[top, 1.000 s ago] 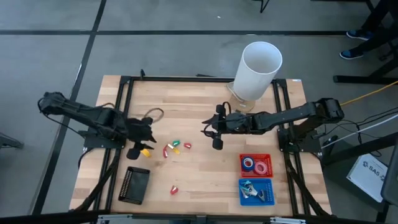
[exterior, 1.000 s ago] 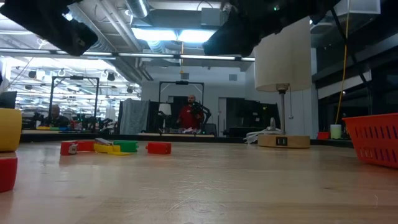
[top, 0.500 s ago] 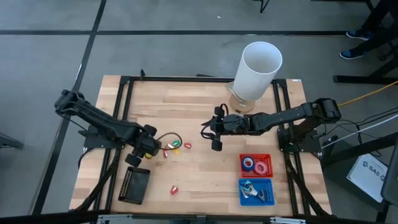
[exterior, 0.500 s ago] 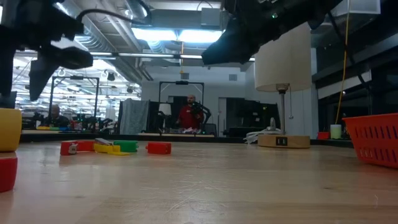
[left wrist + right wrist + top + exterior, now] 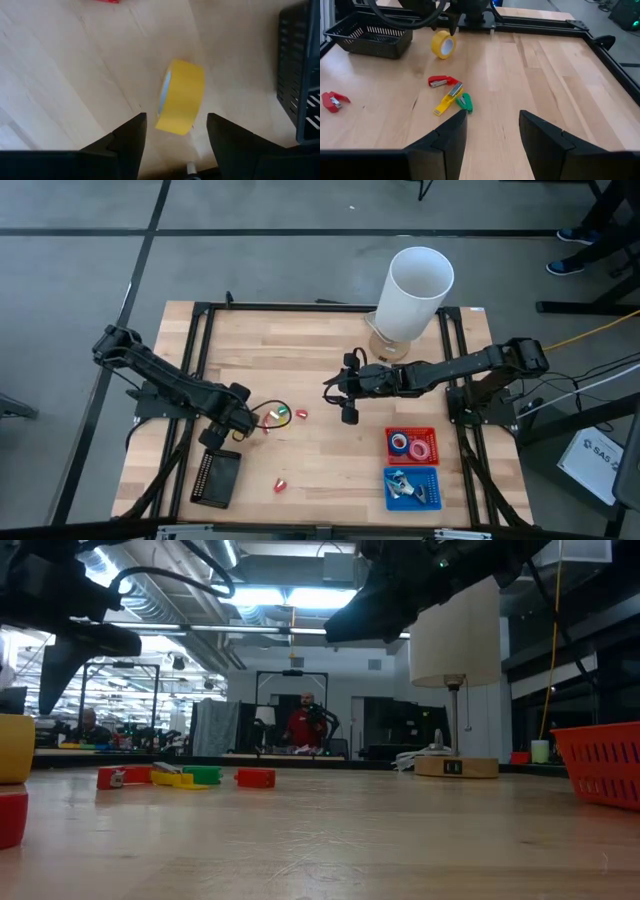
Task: Pick and place Stapler, Stapler remover, tape
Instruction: Put the yellow tape into the red basket
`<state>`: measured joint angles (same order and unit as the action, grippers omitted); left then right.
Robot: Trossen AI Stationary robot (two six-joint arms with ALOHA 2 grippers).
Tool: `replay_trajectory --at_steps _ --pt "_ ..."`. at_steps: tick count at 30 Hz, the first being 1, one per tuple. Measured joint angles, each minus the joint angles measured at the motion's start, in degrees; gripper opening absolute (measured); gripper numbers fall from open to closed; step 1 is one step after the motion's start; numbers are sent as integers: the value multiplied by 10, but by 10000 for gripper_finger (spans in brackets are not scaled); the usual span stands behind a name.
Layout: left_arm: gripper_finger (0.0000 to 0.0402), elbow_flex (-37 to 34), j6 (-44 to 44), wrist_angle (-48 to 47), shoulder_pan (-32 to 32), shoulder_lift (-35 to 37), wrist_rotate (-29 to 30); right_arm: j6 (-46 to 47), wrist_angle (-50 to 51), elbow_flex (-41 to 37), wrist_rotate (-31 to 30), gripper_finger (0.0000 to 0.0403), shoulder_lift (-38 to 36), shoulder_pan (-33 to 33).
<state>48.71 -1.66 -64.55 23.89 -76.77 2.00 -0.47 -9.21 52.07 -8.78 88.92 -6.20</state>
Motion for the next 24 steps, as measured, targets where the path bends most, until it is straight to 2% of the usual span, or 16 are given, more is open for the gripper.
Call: replay_trajectory --at_steps 8,11,14,19,24 --pt "235 -22 3 19 25 -3 1 0 0 0 0 181 0 0" --pt "232 -24 3 39 34 -3 36 0 0 0 0 181 0 0" --pt "222 -24 4 46 37 -3 72 0 0 0 0 181 0 0" --pt "190 -24 10 46 38 -16 40 0 0 0 0 181 0 0" --pt "164 -24 10 47 38 -47 31 0 0 0 0 181 0 0"
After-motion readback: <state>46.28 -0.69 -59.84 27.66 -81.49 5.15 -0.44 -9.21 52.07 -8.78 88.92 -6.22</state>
